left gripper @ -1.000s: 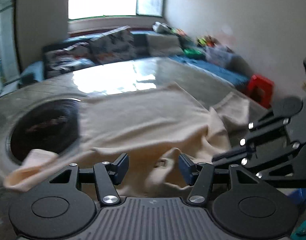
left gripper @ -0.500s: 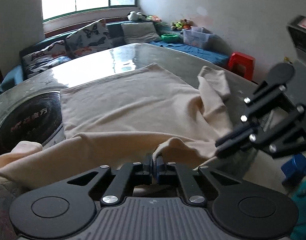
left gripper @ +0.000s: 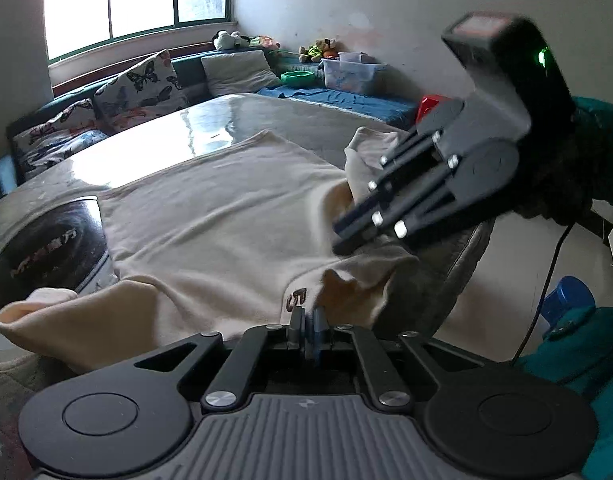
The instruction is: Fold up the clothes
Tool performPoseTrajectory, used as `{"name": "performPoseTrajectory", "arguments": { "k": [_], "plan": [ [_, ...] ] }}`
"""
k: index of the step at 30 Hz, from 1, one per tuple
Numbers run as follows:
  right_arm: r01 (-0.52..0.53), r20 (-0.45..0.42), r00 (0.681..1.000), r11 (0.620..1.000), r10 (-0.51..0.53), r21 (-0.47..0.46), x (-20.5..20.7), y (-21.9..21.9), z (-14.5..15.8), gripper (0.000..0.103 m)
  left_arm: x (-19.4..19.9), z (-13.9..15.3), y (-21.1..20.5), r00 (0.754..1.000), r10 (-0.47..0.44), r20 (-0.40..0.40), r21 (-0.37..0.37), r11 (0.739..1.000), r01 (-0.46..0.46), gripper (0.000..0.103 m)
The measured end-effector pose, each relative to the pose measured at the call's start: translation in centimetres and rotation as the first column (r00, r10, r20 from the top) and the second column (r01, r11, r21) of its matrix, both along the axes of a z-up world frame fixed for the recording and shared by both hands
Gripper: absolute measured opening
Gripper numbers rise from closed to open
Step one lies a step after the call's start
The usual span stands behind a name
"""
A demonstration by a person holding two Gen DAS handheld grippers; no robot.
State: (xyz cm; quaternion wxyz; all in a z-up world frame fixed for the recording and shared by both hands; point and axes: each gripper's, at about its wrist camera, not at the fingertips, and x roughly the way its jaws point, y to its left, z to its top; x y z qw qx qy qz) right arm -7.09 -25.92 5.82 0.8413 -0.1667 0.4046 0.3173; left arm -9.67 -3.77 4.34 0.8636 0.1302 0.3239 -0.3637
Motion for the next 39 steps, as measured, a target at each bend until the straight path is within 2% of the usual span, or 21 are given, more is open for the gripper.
{"name": "performPoseTrajectory", "arguments": {
  "k": [3, 6, 9, 11, 16, 19, 20, 23, 26, 32, 35, 38, 39],
  "plan": [
    [-0.011, -0.011, 1.000, 1.000, 0.011, -0.016, -1.2, -0.4, -0.2, 0.027, 0.9, 1.4, 0.6, 0.999, 0.030, 0.020, -0.058, 0.998, -0.029, 0.008],
    [0.009, -0.010, 1.000, 1.000, -0.009, -0.004, -2.2, -1.5, 0.3, 0.027, 3.2, 2.1, -0.1, 0.996, 0.086, 0.020, -0.096, 0.992, -0.084, 0.008],
    [0.076, 0.010, 0.997, 0.996, -0.076, 0.041, -1.9, -3.1, 1.6, 0.027, 5.5, 1.5, -1.6, 0.995, 0.102, -0.005, -0.110, 0.989, -0.102, 0.008],
    [0.135, 0.029, 0.990, 0.988, -0.137, 0.075, -1.5, -4.5, 2.5, 0.027, 6.5, 0.8, -3.1, 0.996, 0.076, -0.041, -0.114, 0.990, -0.080, 0.008],
    [0.365, 0.087, 0.923, 0.925, -0.374, 0.101, 1.4, -9.8, 3.5, 0.027, 7.0, -0.6, -6.1, 0.997, 0.000, -0.077, -0.108, 0.994, -0.009, 0.008],
    [0.497, 0.106, 0.855, 0.861, -0.508, 0.110, 4.3, -13.1, 2.8, 0.027, 7.0, -1.3, -7.4, 0.995, -0.034, -0.096, -0.104, 0.994, 0.024, 0.008],
    [0.551, 0.100, 0.822, 0.827, -0.561, 0.117, 5.6, -14.5, 2.4, 0.027, 6.9, -1.5, -7.7, 0.994, -0.044, -0.101, -0.104, 0.994, 0.033, 0.008],
    [0.643, 0.062, 0.754, 0.754, -0.654, 0.136, 8.6, -17.1, 1.0, 0.027, 6.7, -1.9, -8.3, 0.990, -0.062, -0.123, -0.103, 0.993, 0.050, 0.008],
    [0.698, 0.033, 0.707, 0.705, -0.706, 0.127, 10.8, -18.6, -0.7, 0.027, 6.6, -2.1, -8.7, 0.988, -0.076, -0.132, -0.100, 0.993, 0.063, 0.010],
    [0.751, -0.004, 0.655, 0.651, -0.755, 0.111, 13.0, -19.4, -3.0, 0.030, 6.7, -2.6, -8.9, 0.985, -0.085, -0.153, -0.102, 0.992, 0.070, 0.010],
    [0.752, 0.004, 0.653, 0.650, -0.757, 0.109, 13.4, -19.3, -3.3, 0.031, 6.7, -2.8, -9.0, 0.984, -0.089, -0.154, -0.106, 0.992, 0.073, 0.011],
    [0.740, 0.038, 0.668, 0.669, -0.743, 0.068, 14.1, -18.2, -3.1, 0.026, 6.5, -2.8, -9.0, 0.984, -0.092, -0.151, -0.109, 0.991, 0.076, 0.012],
    [0.736, 0.043, 0.673, 0.674, -0.739, 0.060, 14.3, -18.0, -3.0, 0.018, 6.5, -2.8, -9.0, 0.984, -0.091, -0.151, -0.110, 0.991, 0.075, 0.012]
  ]
}}
